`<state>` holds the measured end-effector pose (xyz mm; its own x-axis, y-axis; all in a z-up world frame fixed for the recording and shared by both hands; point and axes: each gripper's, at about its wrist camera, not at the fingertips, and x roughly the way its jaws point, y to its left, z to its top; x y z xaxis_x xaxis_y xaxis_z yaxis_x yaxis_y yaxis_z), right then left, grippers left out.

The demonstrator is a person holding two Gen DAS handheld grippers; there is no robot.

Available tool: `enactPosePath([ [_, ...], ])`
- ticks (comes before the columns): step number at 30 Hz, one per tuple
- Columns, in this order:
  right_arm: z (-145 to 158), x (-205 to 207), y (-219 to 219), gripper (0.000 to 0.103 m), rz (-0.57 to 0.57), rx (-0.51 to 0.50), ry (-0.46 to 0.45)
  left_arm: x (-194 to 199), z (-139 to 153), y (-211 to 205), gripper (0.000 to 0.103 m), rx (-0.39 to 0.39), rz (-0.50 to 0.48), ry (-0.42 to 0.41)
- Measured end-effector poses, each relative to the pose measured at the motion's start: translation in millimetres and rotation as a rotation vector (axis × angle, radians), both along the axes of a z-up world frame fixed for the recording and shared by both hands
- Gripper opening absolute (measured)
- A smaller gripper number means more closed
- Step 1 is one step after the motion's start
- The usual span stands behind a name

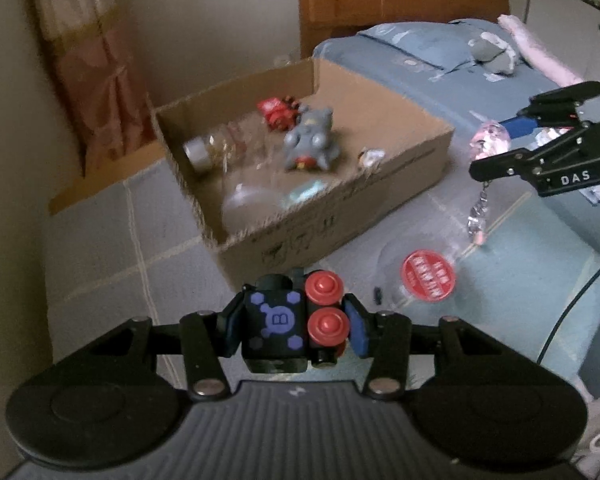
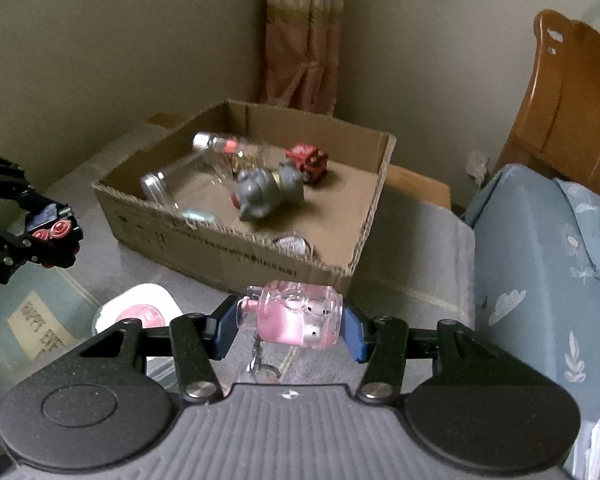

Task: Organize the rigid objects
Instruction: 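Lift the cube toy with the left gripper while the right gripper grasps the pink keychain bottle, then carry both items over the box and open both grippers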

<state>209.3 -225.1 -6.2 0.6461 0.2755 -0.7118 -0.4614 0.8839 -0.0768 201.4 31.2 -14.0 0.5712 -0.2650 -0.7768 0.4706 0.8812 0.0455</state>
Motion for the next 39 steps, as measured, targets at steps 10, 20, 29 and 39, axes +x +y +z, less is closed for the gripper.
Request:
enactPosePath([
  [10, 45, 0, -3, 0.058, 0.017, 0.013, -0.087, 14, 43, -15, 0.049, -0.055, -0.034, -0.07],
  [20, 76, 16, 1, 0.058, 0.03, 0.02, -0.15, 61, 52, -51, 0.049, -0.073, -0.094, -0.099],
  [29, 88, 45, 4, 0.058, 0.021, 0.006, -0.174, 92, 25, -85, 0.049, -0.101, -0.128, -0.068],
  [39, 85, 70, 11, 0.058, 0.013, 0.0, -0.157, 86, 20, -64, 0.086, -0.086, -0.055, -0.108],
])
